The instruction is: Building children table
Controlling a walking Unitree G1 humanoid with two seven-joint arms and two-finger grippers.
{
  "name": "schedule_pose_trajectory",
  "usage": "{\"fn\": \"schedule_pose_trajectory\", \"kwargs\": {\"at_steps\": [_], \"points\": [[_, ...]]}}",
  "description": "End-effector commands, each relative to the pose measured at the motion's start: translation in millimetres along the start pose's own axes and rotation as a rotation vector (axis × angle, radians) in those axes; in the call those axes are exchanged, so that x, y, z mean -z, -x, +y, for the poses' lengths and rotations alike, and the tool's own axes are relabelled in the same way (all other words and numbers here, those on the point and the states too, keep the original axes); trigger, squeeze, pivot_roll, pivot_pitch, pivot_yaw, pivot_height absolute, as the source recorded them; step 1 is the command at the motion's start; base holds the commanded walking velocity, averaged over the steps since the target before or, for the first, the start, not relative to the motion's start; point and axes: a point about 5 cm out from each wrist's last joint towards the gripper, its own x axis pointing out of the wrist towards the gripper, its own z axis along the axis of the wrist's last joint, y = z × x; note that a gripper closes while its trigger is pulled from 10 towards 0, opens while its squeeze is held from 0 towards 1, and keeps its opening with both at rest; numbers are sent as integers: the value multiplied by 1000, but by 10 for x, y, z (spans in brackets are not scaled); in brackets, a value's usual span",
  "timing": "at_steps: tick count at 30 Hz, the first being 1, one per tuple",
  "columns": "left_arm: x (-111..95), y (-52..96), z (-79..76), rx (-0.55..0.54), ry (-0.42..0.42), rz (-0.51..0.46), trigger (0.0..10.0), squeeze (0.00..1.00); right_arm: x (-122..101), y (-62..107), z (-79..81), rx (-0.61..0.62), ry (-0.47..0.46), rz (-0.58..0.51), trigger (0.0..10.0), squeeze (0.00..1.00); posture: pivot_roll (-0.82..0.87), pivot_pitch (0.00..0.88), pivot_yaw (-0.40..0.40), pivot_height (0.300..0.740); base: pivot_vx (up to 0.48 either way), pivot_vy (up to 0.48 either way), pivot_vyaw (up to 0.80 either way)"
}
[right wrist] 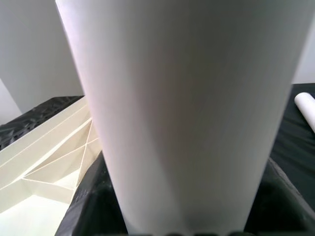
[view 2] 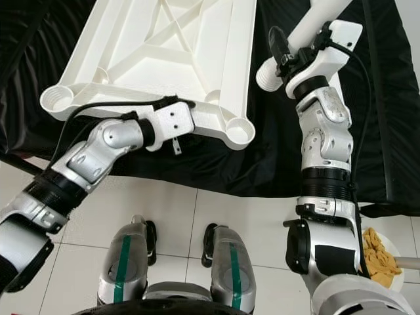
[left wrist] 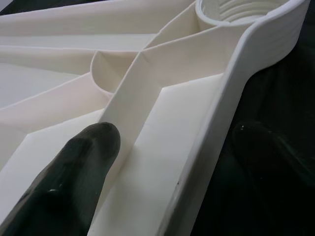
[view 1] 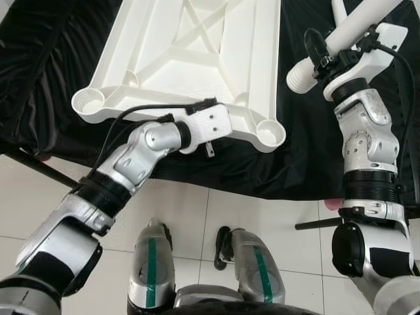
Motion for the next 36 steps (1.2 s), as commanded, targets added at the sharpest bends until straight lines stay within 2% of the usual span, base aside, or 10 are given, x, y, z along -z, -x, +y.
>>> {"fn": "schedule_pose_trajectory", "kwargs": {"at_steps": [1, 5, 11, 16, 25, 28, 29, 31, 33, 36], "points": [[41, -17, 84, -107, -23, 32, 10000, 0, -38, 24, -12, 5, 0, -12, 10000, 0, 48, 92, -36, 740, 0, 0, 0], [46, -24, 133, -131, -29, 39, 10000, 0, -46, 32, -14, 8, 0, -16, 10000, 0, 44, 91, -33, 740, 0, 0, 0], [47, -50, 359, -237, -40, 57, 10000, 0, -63, 65, -8, 16, -1, -25, 10000, 0, 34, 91, -20, 740, 0, 0, 0], [44, -79, 461, -281, -55, 67, 10000, 0, -52, 88, 15, 8, -12, -22, 10000, 0, 33, 96, -16, 740, 0, 0, 0], [-13, -106, 511, -295, -60, 44, 10000, 0, -35, 104, 72, -11, -34, -5, 10000, 0, 32, 97, -14, 740, 0, 0, 0], [-126, -111, 477, -263, -10, -29, 10000, 0, 3, 83, 122, -12, 20, 44, 10000, 0, 35, 97, -16, 740, 0, 0, 0], [-191, -104, 472, -253, 26, -73, 10000, 0, 23, 78, 149, -27, 24, 67, 10000, 0, 41, 96, -19, 740, 0, 0, 0], [-191, -104, 472, -253, 26, -73, 10000, 0, 23, 78, 149, -27, 24, 67, 10000, 0, 41, 96, -19, 740, 0, 0, 0], [-310, -58, 477, -235, 93, -157, 10000, 0, 65, 80, 207, -80, 17, 111, 10000, 0, 52, 96, -29, 740, 0, 0, 0], [-358, -24, 489, -240, 104, -189, 10000, 0, 76, 86, 231, -109, 26, 122, 10000, 0, 58, 96, -33, 740, 0, 0, 0]]}}
